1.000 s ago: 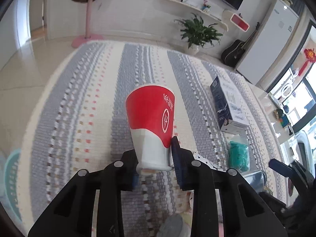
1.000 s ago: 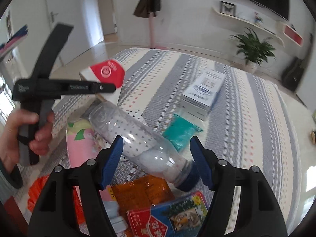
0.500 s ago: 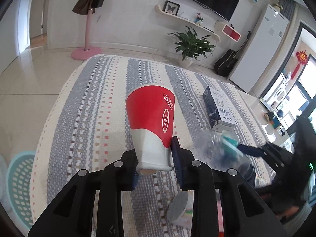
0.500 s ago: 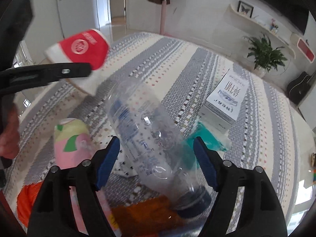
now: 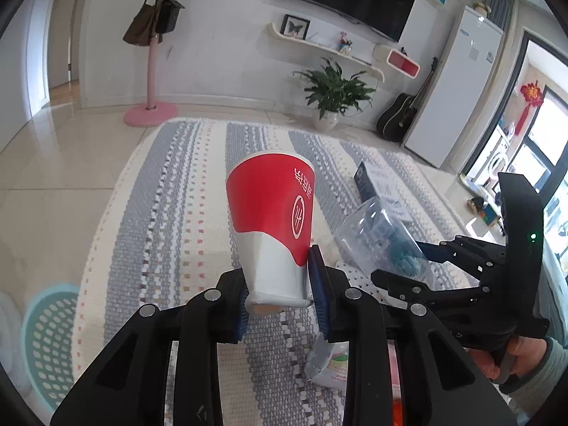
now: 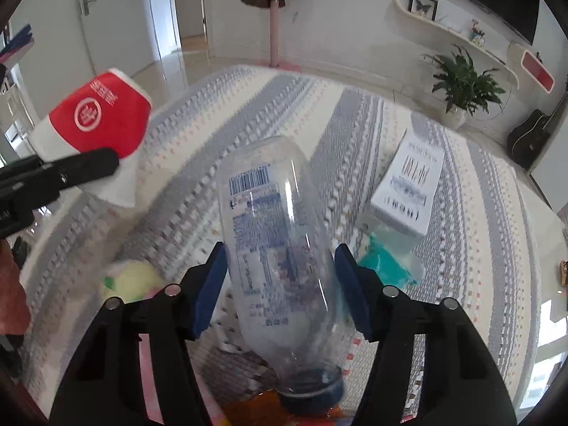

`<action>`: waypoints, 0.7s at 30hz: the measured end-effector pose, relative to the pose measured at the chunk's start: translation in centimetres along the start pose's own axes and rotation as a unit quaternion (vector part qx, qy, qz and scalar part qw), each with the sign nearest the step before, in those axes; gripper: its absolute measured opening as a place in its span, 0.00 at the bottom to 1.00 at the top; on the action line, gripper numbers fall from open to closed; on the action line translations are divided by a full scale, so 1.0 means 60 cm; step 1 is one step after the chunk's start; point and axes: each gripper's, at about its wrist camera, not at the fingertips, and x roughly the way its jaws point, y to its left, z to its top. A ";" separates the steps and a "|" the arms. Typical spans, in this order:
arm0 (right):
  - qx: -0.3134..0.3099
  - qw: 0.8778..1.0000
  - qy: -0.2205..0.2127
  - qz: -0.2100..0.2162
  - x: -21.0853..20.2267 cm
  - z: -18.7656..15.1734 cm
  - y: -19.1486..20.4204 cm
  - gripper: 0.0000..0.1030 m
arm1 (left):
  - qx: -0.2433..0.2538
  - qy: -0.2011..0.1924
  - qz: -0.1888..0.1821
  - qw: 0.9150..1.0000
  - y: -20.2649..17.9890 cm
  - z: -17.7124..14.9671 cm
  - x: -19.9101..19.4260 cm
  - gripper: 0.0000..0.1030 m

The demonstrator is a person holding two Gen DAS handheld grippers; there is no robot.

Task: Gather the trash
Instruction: 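Grasp the clear plastic bottle with the right gripper and lift it, then drop the red cup and bottle into the blue basket, opening both grippers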

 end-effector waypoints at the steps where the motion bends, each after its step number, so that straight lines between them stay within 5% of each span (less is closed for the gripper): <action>1: 0.000 1.000 -0.007 -0.002 -0.009 0.006 0.003 0.56 | 0.000 -0.004 -0.001 1.000 0.002 0.003 -0.008 0.27; 10: -0.025 0.996 -0.083 0.015 -0.100 0.078 0.098 0.55 | -0.003 -0.059 0.035 0.998 0.059 0.028 -0.127 0.27; 21: -0.063 0.985 -0.118 0.112 -0.126 0.147 0.312 0.55 | -0.061 -0.089 0.115 0.987 0.230 -0.003 -0.272 0.27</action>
